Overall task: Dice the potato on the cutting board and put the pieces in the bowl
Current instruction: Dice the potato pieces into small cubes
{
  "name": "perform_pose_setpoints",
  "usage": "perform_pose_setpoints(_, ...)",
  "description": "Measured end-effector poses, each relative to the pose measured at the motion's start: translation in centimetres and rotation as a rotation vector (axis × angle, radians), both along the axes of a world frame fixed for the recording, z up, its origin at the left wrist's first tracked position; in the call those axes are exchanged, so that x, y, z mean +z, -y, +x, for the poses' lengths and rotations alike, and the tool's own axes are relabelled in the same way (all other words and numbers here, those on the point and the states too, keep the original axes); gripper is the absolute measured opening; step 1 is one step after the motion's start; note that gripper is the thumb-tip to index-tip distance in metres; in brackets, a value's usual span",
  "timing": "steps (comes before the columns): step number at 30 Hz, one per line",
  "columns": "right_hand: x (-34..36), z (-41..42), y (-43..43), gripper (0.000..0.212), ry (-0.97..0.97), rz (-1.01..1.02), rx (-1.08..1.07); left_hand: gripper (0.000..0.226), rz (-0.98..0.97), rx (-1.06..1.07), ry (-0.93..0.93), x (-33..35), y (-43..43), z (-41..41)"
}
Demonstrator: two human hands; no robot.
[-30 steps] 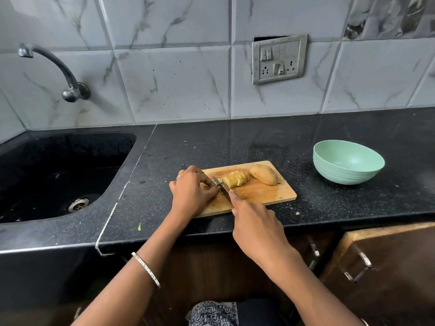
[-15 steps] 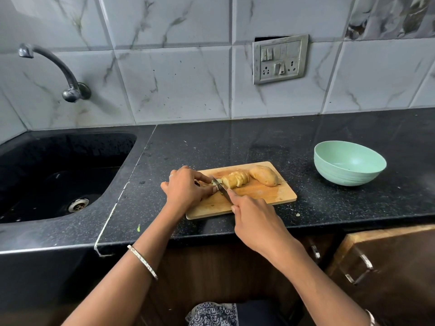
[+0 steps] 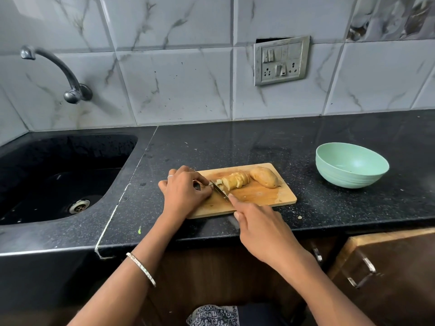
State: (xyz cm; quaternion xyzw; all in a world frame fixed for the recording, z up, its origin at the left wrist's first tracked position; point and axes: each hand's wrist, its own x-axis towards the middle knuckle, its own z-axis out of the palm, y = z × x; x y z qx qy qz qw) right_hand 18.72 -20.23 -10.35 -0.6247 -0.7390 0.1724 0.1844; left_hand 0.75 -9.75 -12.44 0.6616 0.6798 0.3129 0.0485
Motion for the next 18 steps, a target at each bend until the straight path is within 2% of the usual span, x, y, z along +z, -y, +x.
perform_pose_setpoints(5,-0.5,-0.6,-1.3,0.051,-0.066,0.067,-0.048,0.006,-0.004,-0.070,0.108,0.4,-0.3,-0.9)
perform_pose_setpoints(8,-0.4,-0.8,-2.1,0.052,-0.032,0.061,-0.075,0.011,-0.012,-0.084,0.199,0.5,-0.6,-1.7)
perform_pose_setpoints(13,-0.3,-1.4,-2.7,0.051,-0.012,-0.029,-0.069,0.019,-0.131,-0.116,0.128,0.7,-1.3,-2.4)
perform_pose_setpoints(18,-0.4,-2.6,-2.7,0.050,-0.095,-0.055,-0.020,0.022,-0.176,-0.151,0.122,0.7,-1.4,-2.5)
